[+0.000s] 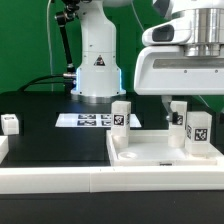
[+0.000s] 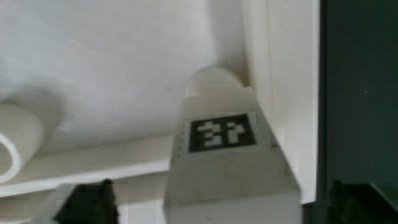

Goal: Assemble square table

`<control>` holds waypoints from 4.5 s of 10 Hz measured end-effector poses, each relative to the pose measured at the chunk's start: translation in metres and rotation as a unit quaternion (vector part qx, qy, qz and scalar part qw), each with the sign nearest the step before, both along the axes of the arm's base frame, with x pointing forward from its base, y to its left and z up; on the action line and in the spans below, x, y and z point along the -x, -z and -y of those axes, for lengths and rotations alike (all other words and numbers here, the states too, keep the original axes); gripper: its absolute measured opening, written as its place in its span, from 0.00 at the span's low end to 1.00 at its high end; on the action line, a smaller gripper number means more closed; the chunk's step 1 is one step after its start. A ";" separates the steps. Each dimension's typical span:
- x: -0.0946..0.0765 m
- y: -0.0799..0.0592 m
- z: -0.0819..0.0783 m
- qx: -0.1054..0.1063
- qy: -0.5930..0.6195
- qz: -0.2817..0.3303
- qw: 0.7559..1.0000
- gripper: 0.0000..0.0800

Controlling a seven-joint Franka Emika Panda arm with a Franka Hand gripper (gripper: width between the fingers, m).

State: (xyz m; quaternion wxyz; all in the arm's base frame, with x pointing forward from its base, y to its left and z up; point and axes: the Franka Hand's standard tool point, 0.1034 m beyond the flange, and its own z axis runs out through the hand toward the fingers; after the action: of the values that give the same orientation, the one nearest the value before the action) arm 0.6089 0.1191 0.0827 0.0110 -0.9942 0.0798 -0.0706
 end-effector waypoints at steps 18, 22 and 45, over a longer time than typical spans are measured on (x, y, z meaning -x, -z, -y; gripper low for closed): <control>0.005 0.002 -0.006 -0.102 0.650 -0.007 0.753 0.36; 0.003 0.002 -0.005 -0.114 0.701 -0.008 0.704 0.37; -0.006 -0.004 0.003 0.018 -0.001 0.005 1.000 0.70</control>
Offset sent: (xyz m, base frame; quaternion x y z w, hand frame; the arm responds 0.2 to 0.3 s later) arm 0.0000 0.0000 0.0000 0.0000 0.0000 0.0000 1.0000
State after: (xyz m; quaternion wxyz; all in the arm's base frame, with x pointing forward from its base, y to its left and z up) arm 0.6152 0.1157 0.0863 -0.0062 -0.9940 0.0772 -0.0773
